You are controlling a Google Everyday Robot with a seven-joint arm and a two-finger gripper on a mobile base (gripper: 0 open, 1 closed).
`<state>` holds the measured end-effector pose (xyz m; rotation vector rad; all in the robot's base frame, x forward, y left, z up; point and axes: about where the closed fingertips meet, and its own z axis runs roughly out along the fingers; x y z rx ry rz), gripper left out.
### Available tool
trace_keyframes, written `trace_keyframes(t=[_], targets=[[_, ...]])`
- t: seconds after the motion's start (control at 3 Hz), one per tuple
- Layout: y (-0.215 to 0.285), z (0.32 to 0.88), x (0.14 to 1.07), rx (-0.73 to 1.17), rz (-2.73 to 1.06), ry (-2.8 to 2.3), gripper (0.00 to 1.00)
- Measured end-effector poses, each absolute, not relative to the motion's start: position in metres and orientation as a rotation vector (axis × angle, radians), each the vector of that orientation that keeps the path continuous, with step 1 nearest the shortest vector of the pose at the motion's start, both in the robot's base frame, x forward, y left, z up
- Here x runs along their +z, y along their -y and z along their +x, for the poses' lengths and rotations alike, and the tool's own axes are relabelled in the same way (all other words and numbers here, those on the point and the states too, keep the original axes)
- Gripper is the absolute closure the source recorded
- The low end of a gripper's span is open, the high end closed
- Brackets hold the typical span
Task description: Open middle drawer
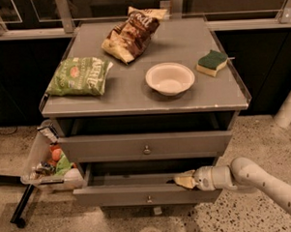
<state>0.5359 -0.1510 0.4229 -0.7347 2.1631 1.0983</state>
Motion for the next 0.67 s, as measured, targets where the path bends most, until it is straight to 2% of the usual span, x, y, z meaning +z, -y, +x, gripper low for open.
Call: trace_keyframes(t=[0.33, 0.67], targets=[[0.151, 0.536, 0.423, 1.101, -0.732, -2.169, 1.0], [0.157, 0.511, 0.424, 1.143, -0.653, -2.284, 1.0]])
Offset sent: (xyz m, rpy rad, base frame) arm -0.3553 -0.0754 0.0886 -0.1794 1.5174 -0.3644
